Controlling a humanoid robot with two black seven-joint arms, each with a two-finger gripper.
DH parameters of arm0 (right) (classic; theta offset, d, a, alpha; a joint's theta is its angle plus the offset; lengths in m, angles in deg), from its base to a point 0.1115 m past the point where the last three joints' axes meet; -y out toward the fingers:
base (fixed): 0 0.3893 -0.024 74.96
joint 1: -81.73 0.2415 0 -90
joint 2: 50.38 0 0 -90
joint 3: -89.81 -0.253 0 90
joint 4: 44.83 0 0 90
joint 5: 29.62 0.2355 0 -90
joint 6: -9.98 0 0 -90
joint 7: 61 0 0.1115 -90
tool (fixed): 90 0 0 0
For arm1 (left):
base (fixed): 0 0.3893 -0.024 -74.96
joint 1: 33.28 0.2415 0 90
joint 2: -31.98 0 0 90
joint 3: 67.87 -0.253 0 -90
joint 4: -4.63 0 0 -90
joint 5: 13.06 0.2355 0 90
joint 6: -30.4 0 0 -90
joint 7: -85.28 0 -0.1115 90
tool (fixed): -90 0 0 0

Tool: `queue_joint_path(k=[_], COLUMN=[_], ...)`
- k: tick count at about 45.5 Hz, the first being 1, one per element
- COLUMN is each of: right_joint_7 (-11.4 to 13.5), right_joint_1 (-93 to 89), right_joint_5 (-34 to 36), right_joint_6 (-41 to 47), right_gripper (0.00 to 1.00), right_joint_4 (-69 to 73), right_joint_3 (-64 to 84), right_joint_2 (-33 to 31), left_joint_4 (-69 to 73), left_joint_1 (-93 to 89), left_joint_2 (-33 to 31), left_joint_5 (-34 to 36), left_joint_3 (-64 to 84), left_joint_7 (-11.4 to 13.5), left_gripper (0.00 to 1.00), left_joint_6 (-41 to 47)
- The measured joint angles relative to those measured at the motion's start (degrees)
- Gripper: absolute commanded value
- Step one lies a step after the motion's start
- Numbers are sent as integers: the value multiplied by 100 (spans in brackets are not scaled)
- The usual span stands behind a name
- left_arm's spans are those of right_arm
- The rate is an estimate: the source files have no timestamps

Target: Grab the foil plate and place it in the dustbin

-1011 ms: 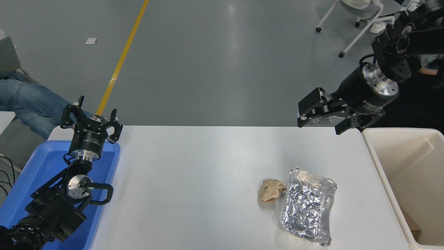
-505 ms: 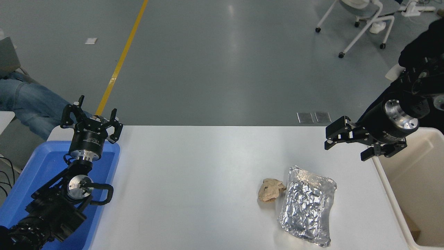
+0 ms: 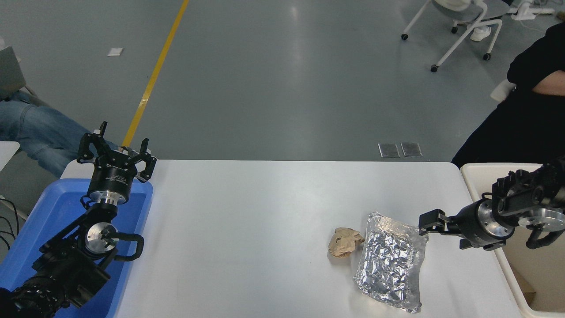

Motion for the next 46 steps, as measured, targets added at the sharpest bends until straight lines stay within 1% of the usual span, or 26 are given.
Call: queue_joint_path(k=[18, 24, 25, 29, 32, 42, 44, 46], right_joint_7=[0, -4, -6, -13, -17, -38, -43, -47], right_joint_1=[-1190, -1427, -1465, -1545, -1602, -1685, -1694, -1700], right_joint_5=[2, 5, 7, 7, -10, -60, -65, -68], right_joint_6=[-680, -829, -863, -953, -1036, -1207, -1226, -1243], right_gripper=[100, 97, 91, 84, 72, 17, 12, 11], right_joint_4=[-578, -724, -747, -796, -826, -869, -874, -877], right_joint_3=[-623, -732, -749, -788, -809, -828, -827, -825], right_joint_2=[70, 79, 79, 82, 86, 89, 90, 90], left_joint_4=[0, 0, 0, 0, 0, 0, 0, 0], left_joint_1=[0, 0, 0, 0, 0, 0, 0, 0], left_joint_2=[0, 0, 0, 0, 0, 0, 0, 0], left_joint_5=[1, -1, 0, -1, -1, -2, -2, -1], left_joint_3=[0, 0, 0, 0, 0, 0, 0, 0], left_joint_7=[0, 0, 0, 0, 0, 0, 0, 0], left_gripper=[99, 99, 99, 99, 99, 99, 99, 99], left_joint_6=[0, 0, 0, 0, 0, 0, 0, 0])
